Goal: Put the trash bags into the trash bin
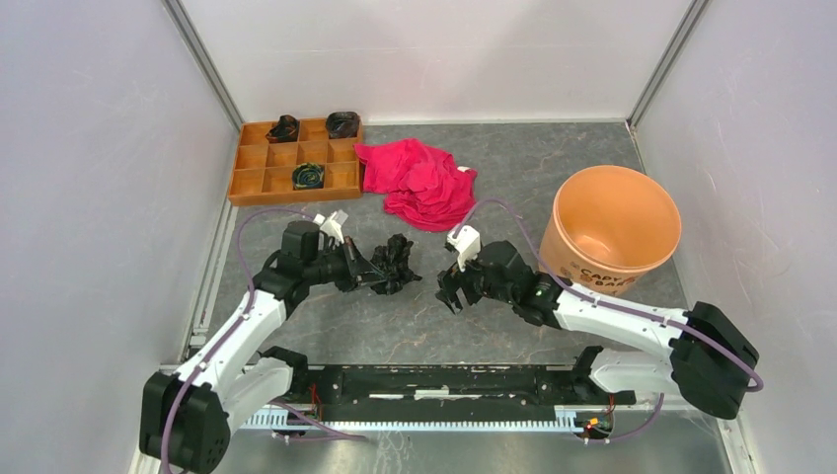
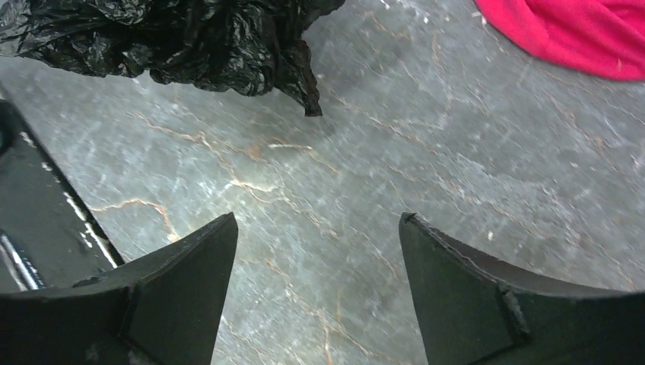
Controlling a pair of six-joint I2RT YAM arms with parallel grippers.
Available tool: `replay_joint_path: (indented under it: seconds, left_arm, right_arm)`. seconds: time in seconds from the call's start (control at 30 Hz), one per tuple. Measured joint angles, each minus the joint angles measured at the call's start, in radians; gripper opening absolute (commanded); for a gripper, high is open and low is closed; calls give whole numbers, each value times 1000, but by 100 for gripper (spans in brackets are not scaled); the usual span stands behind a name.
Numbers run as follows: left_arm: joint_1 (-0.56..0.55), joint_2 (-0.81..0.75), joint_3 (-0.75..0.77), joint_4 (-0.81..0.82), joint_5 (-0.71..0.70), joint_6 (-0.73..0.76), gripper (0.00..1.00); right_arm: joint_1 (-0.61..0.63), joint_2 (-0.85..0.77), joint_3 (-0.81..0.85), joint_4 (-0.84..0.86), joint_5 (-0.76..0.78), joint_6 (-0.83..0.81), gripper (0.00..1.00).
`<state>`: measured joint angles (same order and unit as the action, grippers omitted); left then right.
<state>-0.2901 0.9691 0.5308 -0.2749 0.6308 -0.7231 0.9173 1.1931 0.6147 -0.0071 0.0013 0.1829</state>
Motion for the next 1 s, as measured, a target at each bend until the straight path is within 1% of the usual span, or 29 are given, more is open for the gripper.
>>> replay_joint_path:
  seconds: [0.1, 0.23, 0.3, 0.33, 0.37, 0.4, 0.47, 0.57, 0.73, 0.77, 0.83, 0.97, 1.0]
  left_arm:
    - [0, -45, 7, 18, 37, -13, 6]
    - [0, -52, 31, 35, 105, -68, 6]
    - [0, -58, 49, 27, 131, -82, 5]
    - [0, -65, 60, 21, 137, -88, 3]
    - [0, -77, 74, 12, 142, -90, 2]
    - [0, -89, 84, 7, 147, -92, 2]
    - [0, -118, 105, -1, 163, -100, 2]
    - [0, -151, 135, -14, 198, -102, 2]
    - [0, -169, 172, -44, 242, -101, 2]
    - [0, -172, 175, -50, 245, -101, 2]
    - [0, -180, 176, -63, 255, -102, 2]
    - [0, -193, 180, -84, 265, -102, 2]
    - [0, -196, 183, -87, 266, -102, 2]
  right_arm:
    - [-1, -12, -57, 118, -60, 0, 80]
    - [1, -53, -172, 265, -145, 18, 79]
    - [10, -60, -211, 333, -173, 28, 76]
    - [13, -60, -219, 360, -179, 30, 74]
    - [17, -59, -222, 381, -177, 30, 68]
    - [18, -59, -224, 400, -172, 29, 65]
    - [18, -60, -233, 456, -160, 29, 65]
    - [18, -60, -264, 550, -159, 31, 69]
    - [17, -40, -270, 647, -160, 20, 69]
    - [17, -35, -269, 667, -160, 16, 68]
    - [17, -27, -266, 700, -163, 11, 63]
    - [16, 10, -222, 739, -196, 2, 60]
    - [16, 26, -201, 747, -211, 2, 56]
